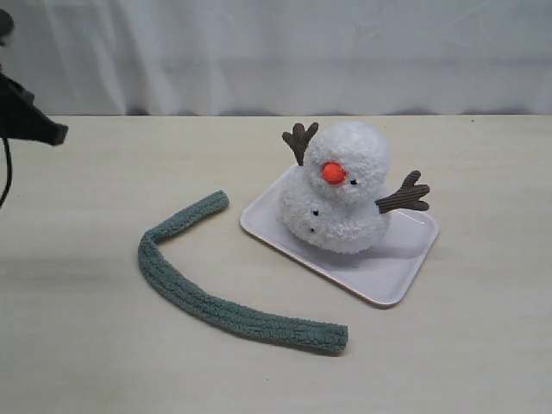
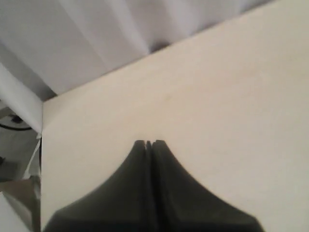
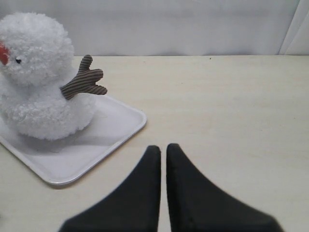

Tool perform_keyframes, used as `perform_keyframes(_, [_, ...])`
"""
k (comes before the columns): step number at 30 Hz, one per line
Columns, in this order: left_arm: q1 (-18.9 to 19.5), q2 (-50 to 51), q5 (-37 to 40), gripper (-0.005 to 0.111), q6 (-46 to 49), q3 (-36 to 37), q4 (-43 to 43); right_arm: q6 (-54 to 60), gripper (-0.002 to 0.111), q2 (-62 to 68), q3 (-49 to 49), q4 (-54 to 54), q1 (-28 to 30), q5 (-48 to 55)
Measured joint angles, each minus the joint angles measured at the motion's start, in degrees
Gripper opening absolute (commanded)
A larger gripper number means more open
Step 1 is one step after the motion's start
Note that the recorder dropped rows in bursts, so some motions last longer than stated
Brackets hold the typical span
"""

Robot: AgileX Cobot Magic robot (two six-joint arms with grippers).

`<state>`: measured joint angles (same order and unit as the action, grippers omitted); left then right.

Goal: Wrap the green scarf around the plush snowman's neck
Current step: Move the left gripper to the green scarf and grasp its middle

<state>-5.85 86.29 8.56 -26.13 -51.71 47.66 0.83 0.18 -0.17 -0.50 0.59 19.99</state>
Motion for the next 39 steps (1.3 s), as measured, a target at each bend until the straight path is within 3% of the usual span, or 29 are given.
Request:
perform_keyframes(3, [-2.82,4.56,7.09,0.0,10.43,-2.19,-3.91,0.0,0.004,0.0,0.0,0.0,0.0,0.0])
perform_keyframes(5, [-4.5,7.13,11.36,0.0,21.56,-3.82,-12.68,0.0,0.004,0.0,0.0,0.0,0.0,0.0])
perform_keyframes(8, [-7.16,10.07,16.44,0.0,45.73,-5.96,-30.98,0.0,0.004,0.0,0.0,0.0,0.0,0.0])
perform_keyframes(12, [-8.52,10.89,27.42,0.0,85.05,-7.33,-57.65,0.0,0.004,0.0,0.0,0.0,0.0,0.0])
perform_keyframes(15, [-8.66,10.98,37.48,0.0,109.98,-7.17,-70.31,0.0,0.004,0.0,0.0,0.0,0.0,0.0])
perform_keyframes(18, [-8.89,10.98,40.44,0.011,123.74,-5.58,-78.57,0.0,0.004,0.0,0.0,0.0,0.0,0.0])
perform_keyframes(21, [-9.32,10.98,37.11,0.034,131.22,-2.42,-80.59,0.0,0.004,0.0,0.0,0.0,0.0,0.0])
perform_keyframes(22, [-9.8,10.98,34.83,0.051,133.0,-1.16,-80.71,0.0,0.004,0.0,0.0,0.0,0.0,0.0])
perform_keyframes(24, [-12.1,10.98,27.21,0.071,137.38,2.14,-80.75,0.0,0.004,0.0,0.0,0.0,0.0,0.0])
perform_keyframes(25, [-14.41,11.02,21.46,0.072,140.01,3.93,-81.25,0.0,0.004,0.0,0.0,0.0,0.0,0.0])
perform_keyframes(29, [-20.46,13.53,11.62,0.072,142.65,5.01,-82.49,0.0,0.004,0.0,0.0,0.0,0.0,0.0])
perform_keyframes(34, [-21.61,19.76,6.06,0.07,143.12,5.21,-82.87,0.0,0.004,0.0,0.0,0.0,0.0,0.0])
perform_keyframes(39, [-21.65,21.51,0.5,0.038,143.12,4.88,-83.34,0.0,0.004,0.0,0.0,0.0,0.0,0.0])
